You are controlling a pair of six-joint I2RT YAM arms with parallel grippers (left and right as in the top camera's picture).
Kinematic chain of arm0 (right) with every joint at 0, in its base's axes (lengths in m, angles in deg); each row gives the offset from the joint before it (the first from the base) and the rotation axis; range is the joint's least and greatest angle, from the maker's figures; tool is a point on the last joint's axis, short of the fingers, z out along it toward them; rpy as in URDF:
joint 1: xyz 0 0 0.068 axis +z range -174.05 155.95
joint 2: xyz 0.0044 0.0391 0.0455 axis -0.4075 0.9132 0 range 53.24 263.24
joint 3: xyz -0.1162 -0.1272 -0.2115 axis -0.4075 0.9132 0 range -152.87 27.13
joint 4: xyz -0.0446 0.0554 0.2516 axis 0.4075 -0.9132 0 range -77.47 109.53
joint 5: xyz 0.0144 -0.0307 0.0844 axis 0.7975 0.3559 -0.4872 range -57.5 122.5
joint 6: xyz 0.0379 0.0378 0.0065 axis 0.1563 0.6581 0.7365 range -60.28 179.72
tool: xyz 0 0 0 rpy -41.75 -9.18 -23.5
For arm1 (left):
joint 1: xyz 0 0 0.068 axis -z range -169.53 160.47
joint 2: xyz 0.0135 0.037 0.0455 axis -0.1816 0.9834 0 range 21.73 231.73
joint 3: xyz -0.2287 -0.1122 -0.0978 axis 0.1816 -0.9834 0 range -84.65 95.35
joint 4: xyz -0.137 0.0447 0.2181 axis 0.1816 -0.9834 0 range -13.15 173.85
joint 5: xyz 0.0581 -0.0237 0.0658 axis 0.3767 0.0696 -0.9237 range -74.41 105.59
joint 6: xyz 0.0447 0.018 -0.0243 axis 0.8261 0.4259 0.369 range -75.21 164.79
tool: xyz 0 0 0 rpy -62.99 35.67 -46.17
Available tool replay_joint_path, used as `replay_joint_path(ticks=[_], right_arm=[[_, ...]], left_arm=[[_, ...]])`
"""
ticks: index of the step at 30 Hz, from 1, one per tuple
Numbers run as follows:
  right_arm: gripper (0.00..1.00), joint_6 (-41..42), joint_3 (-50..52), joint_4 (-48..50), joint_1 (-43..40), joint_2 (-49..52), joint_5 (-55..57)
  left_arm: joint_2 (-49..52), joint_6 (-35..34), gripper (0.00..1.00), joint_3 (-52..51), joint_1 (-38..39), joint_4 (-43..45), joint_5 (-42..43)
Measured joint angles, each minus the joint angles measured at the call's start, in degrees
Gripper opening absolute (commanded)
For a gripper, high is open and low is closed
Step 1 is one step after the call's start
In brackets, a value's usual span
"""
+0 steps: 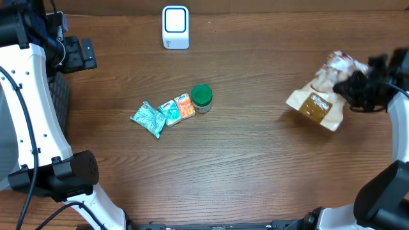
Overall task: Scan the item barcode
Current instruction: 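Move the scanned bag to the right side and lower it onto the table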
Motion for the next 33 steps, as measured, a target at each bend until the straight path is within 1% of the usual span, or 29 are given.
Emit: replay_joint_path(ticks=[5,9,12,15,19,20,21,24,26,27,28,32,33], right_arm=[[0.04,7.9,10.1,12.4,-4.4,0.0,-0.7],[0.04,11.4,16.1,20.8,-4.6,0.0,0.0],[0.04,12.7,18.9,24.6,-4.6,0.0,1.6],[0.04,14.2,19.9,25.3,-4.6,0.0,3.8],[0.45,14.9,19.9,25.3,-4.6,0.0,5.2],[0.53,15.2,19.9,25.1,-4.6,0.0,5.4],[0.58,15.2,19.9,25.0,-4.6,0.0,5.6],[0.64,15.2,19.9,23.8,-4.6,0.0,5.9],[0.66,15.2,19.9,22.2,-4.6,0.0,6.1],[0.73,15.3,19.8,21.2,-4.6,0.0,6.2],[0.76,15.2,19.6,19.8,-4.6,0.0,6.2],[0.8,14.3,17.1,13.5,-4.2,-1.2,7.9],[0.81,14.1,15.2,10.5,-3.9,-2.4,9.2]], left_arm=[[0.0,0.0,1.0,0.0,0.0,0.0,0.0],[0.0,0.0,1.0,0.0,0.0,0.0,0.0],[0.0,0.0,1.0,0.0,0.0,0.0,0.0],[0.0,0.0,1.0,0.0,0.0,0.0,0.0],[0.0,0.0,0.99,0.0,0.0,0.0,0.0],[0.0,0.0,1.0,0.0,0.0,0.0,0.0],[0.0,0.0,1.0,0.0,0.0,0.0,0.0],[0.0,0.0,1.0,0.0,0.0,0.0,0.0],[0.0,0.0,0.99,0.0,0.0,0.0,0.0],[0.0,0.0,0.99,0.0,0.0,0.0,0.0],[0.0,0.0,1.0,0.0,0.0,0.0,0.0],[0.0,0.0,1.0,0.0,0.0,0.0,0.0],[0.0,0.0,1.0,0.0,0.0,0.0,0.0]])
